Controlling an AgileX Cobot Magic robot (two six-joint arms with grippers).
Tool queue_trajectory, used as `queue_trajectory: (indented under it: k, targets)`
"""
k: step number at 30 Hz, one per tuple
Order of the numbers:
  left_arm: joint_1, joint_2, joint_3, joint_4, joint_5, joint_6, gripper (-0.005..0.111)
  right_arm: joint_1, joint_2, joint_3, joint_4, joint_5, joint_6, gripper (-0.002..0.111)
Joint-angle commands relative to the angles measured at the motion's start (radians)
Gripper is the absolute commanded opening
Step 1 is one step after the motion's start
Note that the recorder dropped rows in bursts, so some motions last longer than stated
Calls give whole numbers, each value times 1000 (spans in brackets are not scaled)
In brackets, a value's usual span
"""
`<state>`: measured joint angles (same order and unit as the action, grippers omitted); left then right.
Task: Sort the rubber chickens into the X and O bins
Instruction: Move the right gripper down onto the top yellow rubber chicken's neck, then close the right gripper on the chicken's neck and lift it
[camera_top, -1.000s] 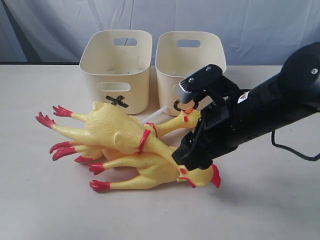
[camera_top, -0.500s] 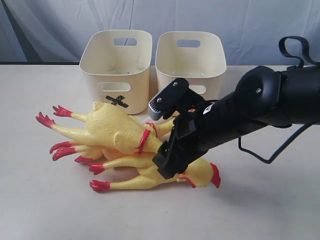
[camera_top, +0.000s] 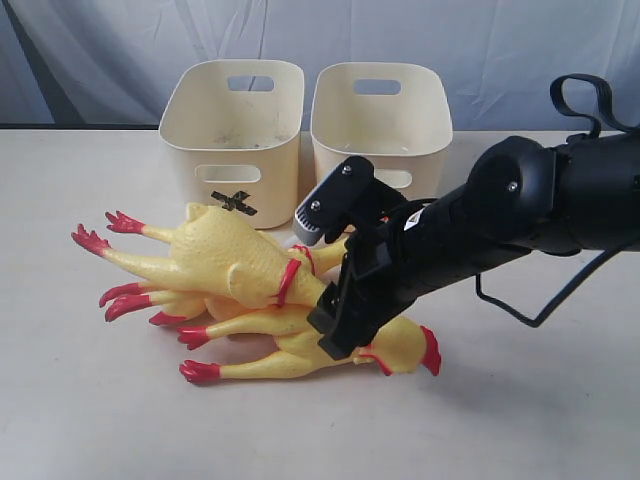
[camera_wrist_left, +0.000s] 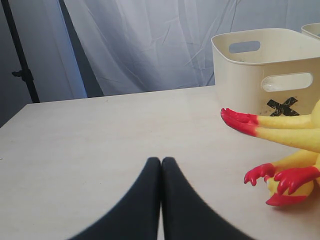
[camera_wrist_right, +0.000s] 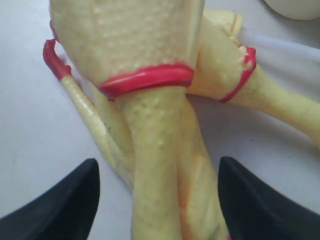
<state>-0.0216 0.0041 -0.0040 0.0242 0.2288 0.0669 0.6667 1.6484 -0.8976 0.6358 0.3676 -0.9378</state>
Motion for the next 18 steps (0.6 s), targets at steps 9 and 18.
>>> queue_trajectory:
  k: [9,18]
  targets:
    - [1,-4,4,4,-6,-3,0,3,2,-5,-71,27,40,63]
    - [1,-4,4,4,-6,-3,0,3,2,-5,-183,45,132,63]
